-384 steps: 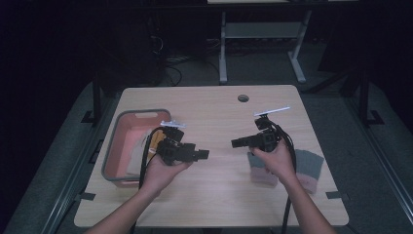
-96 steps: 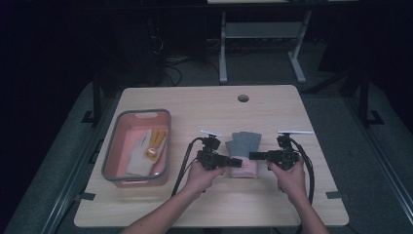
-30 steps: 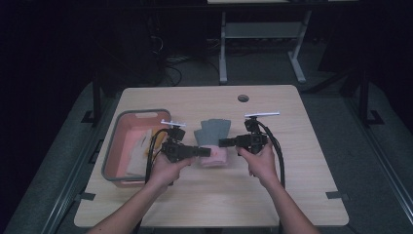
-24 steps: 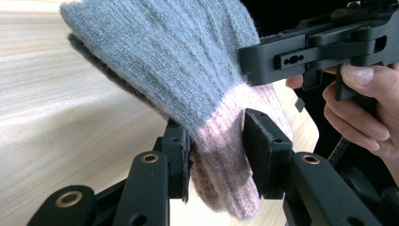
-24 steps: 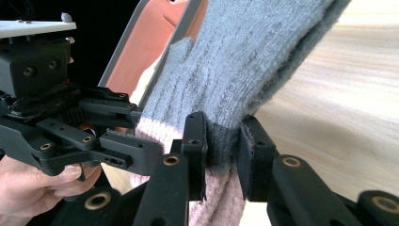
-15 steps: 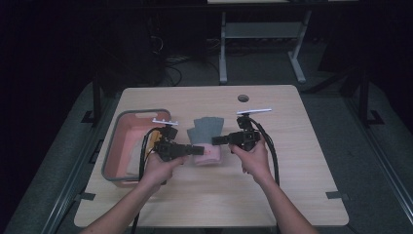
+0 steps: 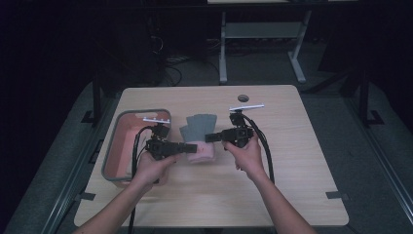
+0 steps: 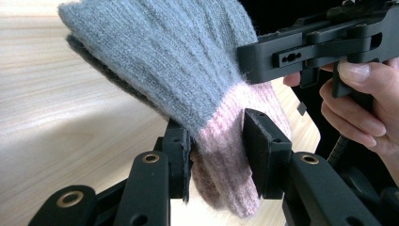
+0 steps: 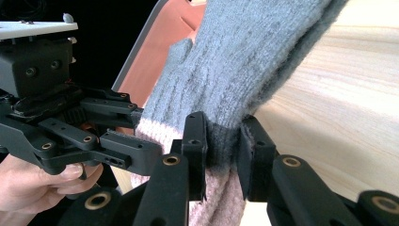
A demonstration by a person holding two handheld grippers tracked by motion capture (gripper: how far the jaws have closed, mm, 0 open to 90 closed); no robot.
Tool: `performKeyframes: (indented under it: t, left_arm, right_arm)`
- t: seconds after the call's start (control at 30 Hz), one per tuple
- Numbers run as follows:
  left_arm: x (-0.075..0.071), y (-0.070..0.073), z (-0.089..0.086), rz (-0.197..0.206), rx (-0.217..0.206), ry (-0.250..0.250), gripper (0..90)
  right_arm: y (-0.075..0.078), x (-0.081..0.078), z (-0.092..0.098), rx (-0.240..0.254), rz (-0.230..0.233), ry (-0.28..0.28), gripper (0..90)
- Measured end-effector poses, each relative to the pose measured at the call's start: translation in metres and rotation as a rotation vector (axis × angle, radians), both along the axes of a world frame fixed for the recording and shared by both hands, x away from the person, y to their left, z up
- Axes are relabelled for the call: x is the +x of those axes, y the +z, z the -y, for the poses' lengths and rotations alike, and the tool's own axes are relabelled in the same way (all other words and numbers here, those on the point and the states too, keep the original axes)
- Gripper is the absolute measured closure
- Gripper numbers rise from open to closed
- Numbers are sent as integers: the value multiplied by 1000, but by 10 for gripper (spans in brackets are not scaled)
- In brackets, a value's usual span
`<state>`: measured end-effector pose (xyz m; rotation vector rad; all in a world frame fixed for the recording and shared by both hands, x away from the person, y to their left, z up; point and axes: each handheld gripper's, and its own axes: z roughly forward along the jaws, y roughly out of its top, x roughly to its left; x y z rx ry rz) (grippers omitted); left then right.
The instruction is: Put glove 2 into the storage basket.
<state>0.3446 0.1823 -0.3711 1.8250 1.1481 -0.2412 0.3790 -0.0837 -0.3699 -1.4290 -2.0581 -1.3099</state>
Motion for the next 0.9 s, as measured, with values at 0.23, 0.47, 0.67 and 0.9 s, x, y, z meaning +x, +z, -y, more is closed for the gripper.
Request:
performKeyframes:
  t: [0.23,0.47,0.67,0.9]
  left_arm:
    - [0,4,-11,9,3,7,637]
    - [0,9,-20,15,-6,6,639]
    - [0,14,-28,15,-5,18,644]
    - [1,17,-37,19,-8,24,651]
  right_arm:
    - [6,2,-12,-6,15,16,747]
    - [5,5,-19,23,6,23,748]
    - [11,7,-26,16,22,33,748]
    - [15,9,-35,27,24,38,749]
